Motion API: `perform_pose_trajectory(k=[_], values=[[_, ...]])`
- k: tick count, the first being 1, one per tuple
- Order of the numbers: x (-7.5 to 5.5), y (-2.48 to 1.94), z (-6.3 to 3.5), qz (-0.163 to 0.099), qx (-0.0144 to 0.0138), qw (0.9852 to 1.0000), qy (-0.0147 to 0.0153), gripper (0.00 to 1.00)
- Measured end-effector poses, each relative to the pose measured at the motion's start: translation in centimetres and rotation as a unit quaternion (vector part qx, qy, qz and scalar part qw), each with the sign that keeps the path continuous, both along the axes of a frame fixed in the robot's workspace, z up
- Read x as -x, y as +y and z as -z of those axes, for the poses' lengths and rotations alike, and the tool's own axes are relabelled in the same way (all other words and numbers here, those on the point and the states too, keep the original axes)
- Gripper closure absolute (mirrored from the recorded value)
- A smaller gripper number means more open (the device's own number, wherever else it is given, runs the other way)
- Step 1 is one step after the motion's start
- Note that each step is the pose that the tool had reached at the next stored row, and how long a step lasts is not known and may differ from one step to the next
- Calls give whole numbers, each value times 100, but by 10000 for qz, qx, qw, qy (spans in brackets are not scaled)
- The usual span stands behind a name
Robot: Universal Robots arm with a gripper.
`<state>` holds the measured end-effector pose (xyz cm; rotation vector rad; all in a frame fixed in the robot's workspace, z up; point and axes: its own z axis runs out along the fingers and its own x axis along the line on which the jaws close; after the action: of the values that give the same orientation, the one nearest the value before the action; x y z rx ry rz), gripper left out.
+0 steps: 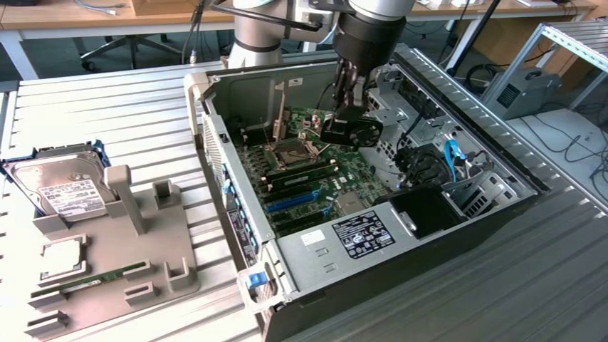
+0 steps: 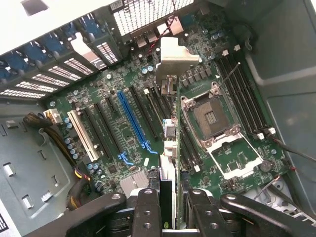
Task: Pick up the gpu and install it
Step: 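Insert the gpu into the slot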
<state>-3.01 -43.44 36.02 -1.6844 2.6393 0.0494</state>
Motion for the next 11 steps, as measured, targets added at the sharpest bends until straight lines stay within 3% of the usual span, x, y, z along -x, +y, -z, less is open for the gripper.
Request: perform_pose_trajectory(k=[11], values=[[0,0,1,-261,-1,9997,0,74]])
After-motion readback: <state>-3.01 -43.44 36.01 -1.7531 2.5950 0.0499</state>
